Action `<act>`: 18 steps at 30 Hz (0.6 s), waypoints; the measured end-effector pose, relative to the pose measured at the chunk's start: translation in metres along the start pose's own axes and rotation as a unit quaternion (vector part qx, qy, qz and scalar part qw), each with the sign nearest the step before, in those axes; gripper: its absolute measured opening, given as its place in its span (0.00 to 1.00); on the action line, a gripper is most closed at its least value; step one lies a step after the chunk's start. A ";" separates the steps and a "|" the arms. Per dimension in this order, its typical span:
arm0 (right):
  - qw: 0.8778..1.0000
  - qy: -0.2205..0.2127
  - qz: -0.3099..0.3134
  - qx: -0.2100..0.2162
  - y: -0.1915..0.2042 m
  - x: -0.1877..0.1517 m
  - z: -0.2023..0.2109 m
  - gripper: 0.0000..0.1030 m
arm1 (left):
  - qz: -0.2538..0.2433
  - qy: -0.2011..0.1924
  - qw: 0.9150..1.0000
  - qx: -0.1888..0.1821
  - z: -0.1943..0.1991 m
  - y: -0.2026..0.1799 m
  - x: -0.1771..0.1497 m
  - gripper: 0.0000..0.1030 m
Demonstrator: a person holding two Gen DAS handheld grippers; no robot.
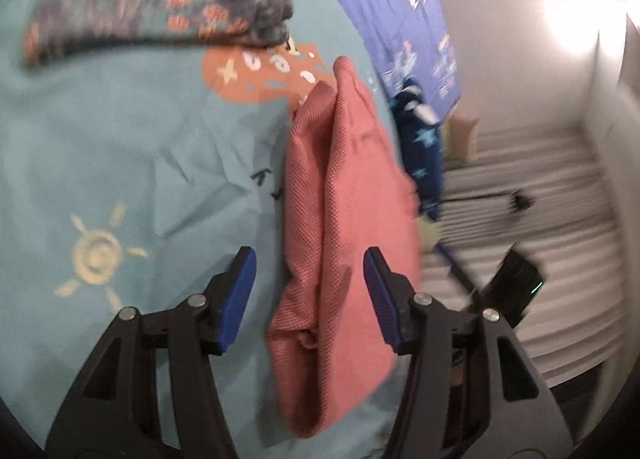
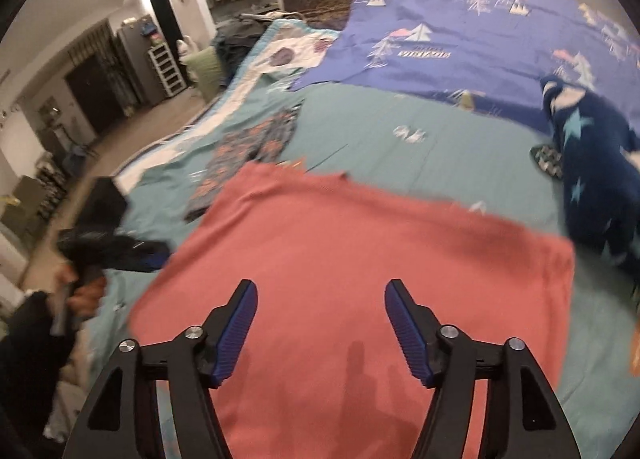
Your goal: Fold small clothes
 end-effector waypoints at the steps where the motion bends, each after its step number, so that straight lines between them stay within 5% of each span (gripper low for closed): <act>1: 1.000 0.007 -0.006 0.008 0.004 -0.004 0.003 0.69 | 0.016 0.000 1.000 -0.022 -0.002 0.003 -0.001 0.55; 6: 0.999 0.036 -0.009 0.005 0.016 0.008 -0.001 0.69 | 0.058 -0.002 0.992 -0.112 -0.007 0.007 -0.016 0.56; 10: 0.999 0.045 -0.003 0.013 0.034 0.041 -0.017 0.74 | 0.102 -0.017 0.977 -0.186 0.004 0.011 -0.027 0.57; 15: 0.989 0.143 -0.014 -0.020 0.073 0.083 -0.095 0.75 | 0.140 -0.046 0.960 -0.239 0.017 0.023 -0.049 0.57; 18: 0.980 0.189 0.023 -0.066 0.112 0.096 -0.143 0.75 | 0.172 -0.060 0.940 -0.287 0.017 0.029 -0.055 0.57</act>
Point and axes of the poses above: each gripper's, at about its wrist camera, not at the fingertips, and z roughly against the way its jaws point, y to its left, x to its top, the point moved 5 cm from there along -z, roughly the way its jaws point, and after that the axes turned 7 degrees about -y, right-handed, at the moved point
